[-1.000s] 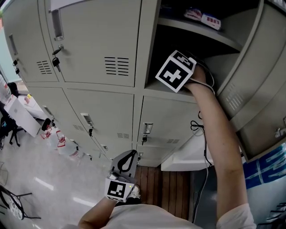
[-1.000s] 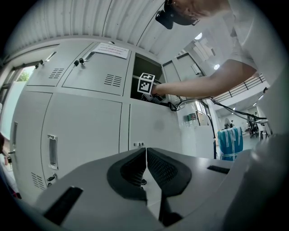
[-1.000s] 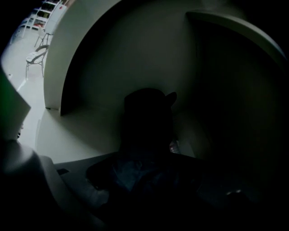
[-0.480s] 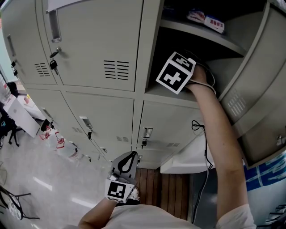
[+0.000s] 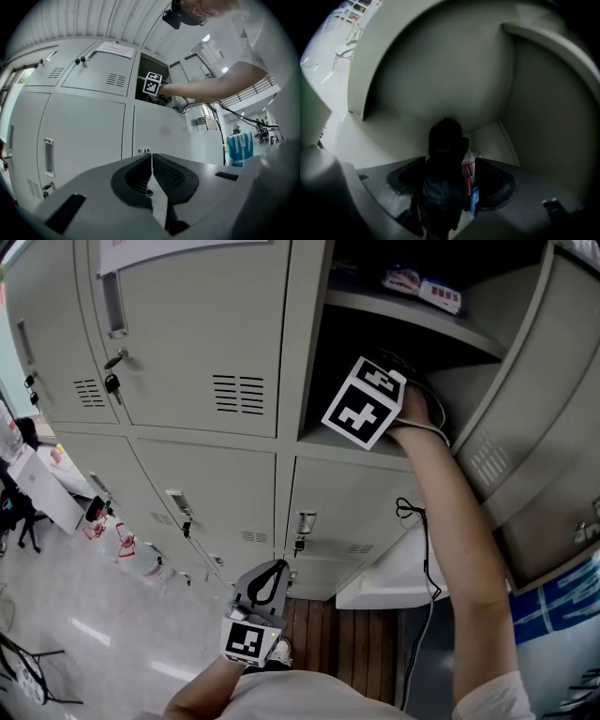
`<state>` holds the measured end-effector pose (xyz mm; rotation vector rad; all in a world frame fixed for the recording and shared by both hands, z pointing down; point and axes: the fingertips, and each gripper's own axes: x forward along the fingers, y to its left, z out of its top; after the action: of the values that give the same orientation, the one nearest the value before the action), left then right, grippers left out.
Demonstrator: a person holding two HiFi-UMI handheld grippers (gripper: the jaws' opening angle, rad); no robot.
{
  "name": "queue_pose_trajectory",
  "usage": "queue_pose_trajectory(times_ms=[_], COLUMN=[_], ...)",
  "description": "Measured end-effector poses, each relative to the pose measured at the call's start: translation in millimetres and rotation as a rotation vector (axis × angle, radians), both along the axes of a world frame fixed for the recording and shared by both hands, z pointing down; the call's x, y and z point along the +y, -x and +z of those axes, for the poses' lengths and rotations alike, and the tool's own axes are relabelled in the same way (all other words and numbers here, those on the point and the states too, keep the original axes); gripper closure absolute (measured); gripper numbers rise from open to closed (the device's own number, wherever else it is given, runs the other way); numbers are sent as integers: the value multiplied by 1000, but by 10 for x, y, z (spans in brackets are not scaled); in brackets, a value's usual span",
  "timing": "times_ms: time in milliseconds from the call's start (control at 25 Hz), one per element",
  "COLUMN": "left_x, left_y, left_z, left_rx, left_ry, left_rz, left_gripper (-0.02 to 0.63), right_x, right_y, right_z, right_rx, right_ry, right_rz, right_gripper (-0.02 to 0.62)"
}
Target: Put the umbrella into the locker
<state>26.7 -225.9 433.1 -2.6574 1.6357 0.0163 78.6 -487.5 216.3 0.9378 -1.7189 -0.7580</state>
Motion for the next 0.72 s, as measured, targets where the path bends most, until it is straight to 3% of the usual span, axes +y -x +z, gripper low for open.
queue_pose_trajectory(times_ms=[320, 560, 720], left_x=[80, 133, 187], left_y=[-55, -27, 22], left_z=[0, -80, -104], left_rx=[1, -2, -8], left_ry=[9, -6, -13], left_rz=[8, -4, -15], left_gripper=[578, 578, 578], right_x=[270, 550, 784], right_y=[-35, -46, -42], right_z=[-181, -226, -257], right_rx=[-78, -177, -230], right_ry=[-65, -149, -192], right_rz=[-26, -62, -103], right_gripper=[306, 521, 577])
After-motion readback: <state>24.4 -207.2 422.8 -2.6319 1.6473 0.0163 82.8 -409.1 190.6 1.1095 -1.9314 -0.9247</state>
